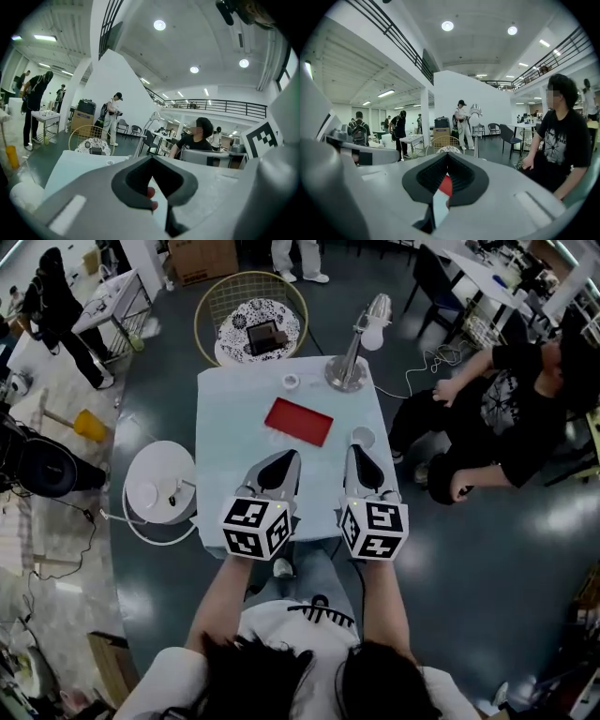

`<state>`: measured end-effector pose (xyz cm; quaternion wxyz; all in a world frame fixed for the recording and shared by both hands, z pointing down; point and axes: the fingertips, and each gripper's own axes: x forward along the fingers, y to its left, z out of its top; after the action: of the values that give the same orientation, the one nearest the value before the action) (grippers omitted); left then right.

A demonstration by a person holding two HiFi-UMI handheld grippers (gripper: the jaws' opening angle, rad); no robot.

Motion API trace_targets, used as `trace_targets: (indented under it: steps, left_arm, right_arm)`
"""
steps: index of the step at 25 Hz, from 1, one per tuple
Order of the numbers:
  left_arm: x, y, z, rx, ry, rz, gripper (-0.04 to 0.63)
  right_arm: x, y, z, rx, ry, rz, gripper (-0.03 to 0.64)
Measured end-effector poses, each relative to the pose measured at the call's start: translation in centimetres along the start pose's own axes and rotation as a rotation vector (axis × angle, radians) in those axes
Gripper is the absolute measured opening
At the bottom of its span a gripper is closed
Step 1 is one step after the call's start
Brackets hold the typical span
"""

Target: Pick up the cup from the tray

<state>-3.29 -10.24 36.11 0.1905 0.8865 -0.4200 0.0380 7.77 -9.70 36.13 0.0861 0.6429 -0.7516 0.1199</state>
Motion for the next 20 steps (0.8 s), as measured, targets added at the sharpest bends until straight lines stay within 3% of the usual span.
trace_targets:
  steps: [7, 13, 17, 20]
  left_arm:
    - [-3.3, -0.3, 0.5, 0.022, -0.033, 0.001, 0.0]
    - [-5.1, 0.6, 0.4, 0.027, -0.022, 0.008, 0.0]
    - [-5.9, -0.4, 2.0, 0.019, -0.015, 0.012, 0.0]
    - [-6.2, 0.1, 1.1, 0.01, -0.018, 0.006, 0.0]
  right_arm:
    - [-2.3, 4.4, 0.1, -0.032, -0.001, 0.06, 0.023]
    - [-3.6, 6.6, 0.5, -0.114, -0.016, 0.021, 0.023]
    - [-4.7, 6.8, 2.4, -0.112, 0.003, 0.027, 0.023]
    - [-4.5, 7.6, 1.8, -0.101, -0.003, 0.027, 0.023]
